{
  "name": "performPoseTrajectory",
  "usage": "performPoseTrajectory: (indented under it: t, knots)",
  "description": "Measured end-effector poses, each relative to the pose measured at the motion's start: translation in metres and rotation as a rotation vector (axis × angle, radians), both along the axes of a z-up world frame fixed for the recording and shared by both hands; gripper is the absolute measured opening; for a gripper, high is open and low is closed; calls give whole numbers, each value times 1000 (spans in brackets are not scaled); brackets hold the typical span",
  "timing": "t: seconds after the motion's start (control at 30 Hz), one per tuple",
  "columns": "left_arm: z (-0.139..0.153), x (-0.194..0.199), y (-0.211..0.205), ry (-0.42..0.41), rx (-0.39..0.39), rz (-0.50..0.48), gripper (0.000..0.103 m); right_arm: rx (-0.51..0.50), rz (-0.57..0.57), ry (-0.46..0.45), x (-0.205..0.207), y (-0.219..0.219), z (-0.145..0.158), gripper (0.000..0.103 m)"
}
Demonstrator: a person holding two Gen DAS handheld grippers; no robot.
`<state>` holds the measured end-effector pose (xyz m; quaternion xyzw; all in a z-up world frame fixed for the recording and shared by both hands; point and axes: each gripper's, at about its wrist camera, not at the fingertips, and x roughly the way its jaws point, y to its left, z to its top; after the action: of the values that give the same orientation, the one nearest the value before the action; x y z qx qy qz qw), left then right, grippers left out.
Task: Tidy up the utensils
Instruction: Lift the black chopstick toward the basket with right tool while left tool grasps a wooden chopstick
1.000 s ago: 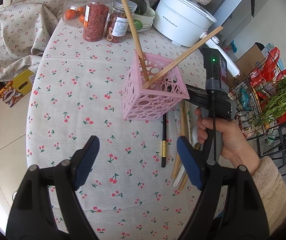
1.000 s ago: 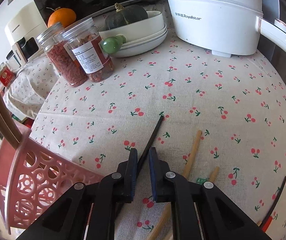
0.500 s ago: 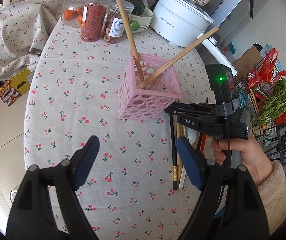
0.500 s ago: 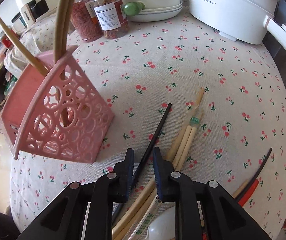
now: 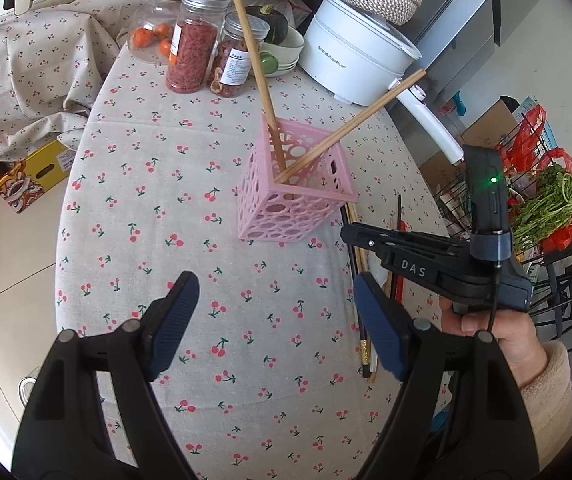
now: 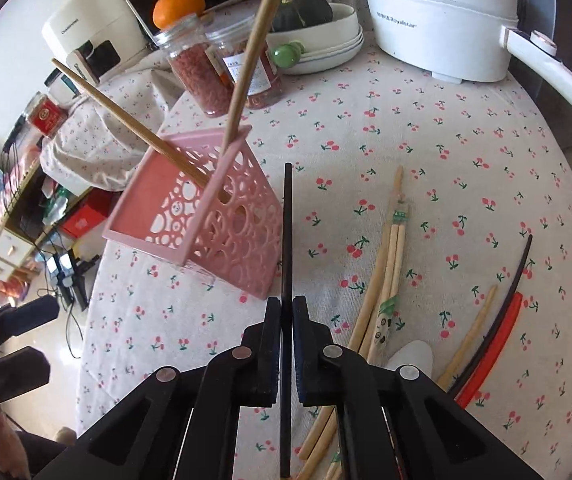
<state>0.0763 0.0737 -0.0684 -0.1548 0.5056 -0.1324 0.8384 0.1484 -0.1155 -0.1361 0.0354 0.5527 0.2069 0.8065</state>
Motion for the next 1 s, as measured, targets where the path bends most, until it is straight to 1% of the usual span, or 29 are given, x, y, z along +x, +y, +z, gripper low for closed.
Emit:
performPoseTrajectory:
  t: [0.2,0.23,0.4,0.53,0.63,0.7,0.77,0.8,0.83,0.9,0.93,1.0]
  knots:
    - [6,-5,-11,-26,2,-23,80,74,-33,-87,-41,-25,42,6]
    - [8,-6,-15,-33,6,-32,80,88,-42,-103,-42,-24,50,6]
    - [12,-12,-36,-67,24,-70,80,150,-92,-210,-78,-59,89,6]
    - [13,-14,-55,-87,45,-106,77,177,-131,-283,-92,-82,112,6]
    - [13,-14,-72,-97,60,-132,71,178,-170,-327,-100,-103,128,6]
    - [12,-12,-83,-100,65,-147,62,175,-191,-349,-103,-115,137,6]
    - [10,-9,-95,-101,73,-156,58,158,-216,-360,-108,-128,144,6]
    - [8,-7,-101,-99,80,-162,53,144,-230,-364,-109,-134,145,6]
    - [7,-4,-108,-93,86,-171,51,136,-244,-364,-109,-140,146,6]
    - [2,3,-124,-70,88,-195,42,118,-261,-355,-109,-152,143,6]
    - [0,7,-132,-58,88,-207,39,107,-271,-350,-108,-157,142,6]
    - [-2,15,-151,-56,106,-242,30,86,-287,-338,-106,-168,138,6]
